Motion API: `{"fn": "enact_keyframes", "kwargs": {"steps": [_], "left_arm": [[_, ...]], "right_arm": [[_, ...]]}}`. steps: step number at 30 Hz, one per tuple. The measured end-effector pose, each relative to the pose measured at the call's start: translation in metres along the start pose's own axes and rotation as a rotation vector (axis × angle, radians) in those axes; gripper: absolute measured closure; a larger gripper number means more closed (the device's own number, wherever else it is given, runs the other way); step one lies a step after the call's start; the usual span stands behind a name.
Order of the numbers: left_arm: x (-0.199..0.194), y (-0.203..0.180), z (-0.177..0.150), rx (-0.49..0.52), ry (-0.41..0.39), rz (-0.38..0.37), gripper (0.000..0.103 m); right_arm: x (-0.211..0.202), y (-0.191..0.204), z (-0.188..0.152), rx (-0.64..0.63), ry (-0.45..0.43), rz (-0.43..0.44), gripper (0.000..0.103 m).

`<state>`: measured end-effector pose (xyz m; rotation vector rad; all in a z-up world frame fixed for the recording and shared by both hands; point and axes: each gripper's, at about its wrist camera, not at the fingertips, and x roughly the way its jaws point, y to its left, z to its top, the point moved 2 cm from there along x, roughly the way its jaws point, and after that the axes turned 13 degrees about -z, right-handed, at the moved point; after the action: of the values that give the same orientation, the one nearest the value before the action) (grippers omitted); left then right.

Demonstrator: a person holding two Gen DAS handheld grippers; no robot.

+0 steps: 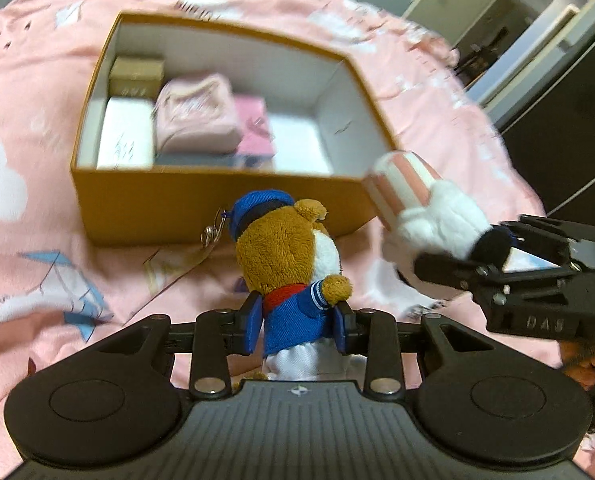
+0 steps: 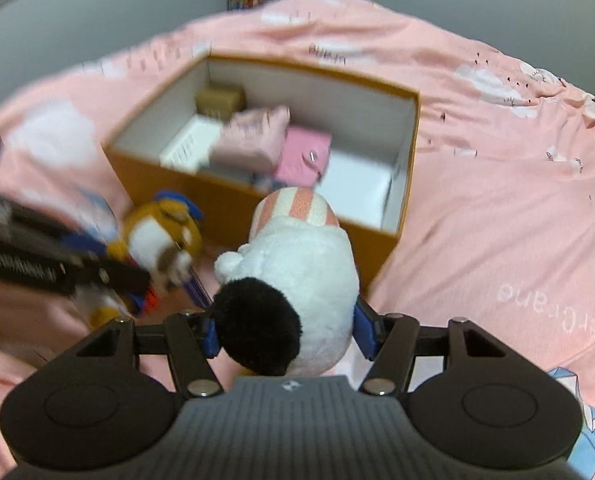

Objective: Organize objects
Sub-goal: 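Carry the dog plush and white plush over the shoebox with both tools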

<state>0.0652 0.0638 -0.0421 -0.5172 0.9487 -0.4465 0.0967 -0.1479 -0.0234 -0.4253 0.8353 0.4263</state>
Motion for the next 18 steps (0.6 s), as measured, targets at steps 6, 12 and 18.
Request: {"fn": "enact_keyframes", "kwargs": {"steps": [6,12,18], "left_arm": [[-0.023,-0.019,0.026,0.037,-0.117,-0.064,0.064],[-0.031,-0.024,0.068,0.075,-0.215,-0.040,0.064],[-0.022,-0.006,0.104,0.031,-0.265,-0.026,0.064]], "right_arm": [[-0.020,-0.008,0.027,0.086,-0.103,0.071,0.040],[-0.007,-0.017,0.063,0.102,-0.157,0.102,0.040],[0.032,-0.024,0.089,0.099,-0.108,0.082,0.040]]}}
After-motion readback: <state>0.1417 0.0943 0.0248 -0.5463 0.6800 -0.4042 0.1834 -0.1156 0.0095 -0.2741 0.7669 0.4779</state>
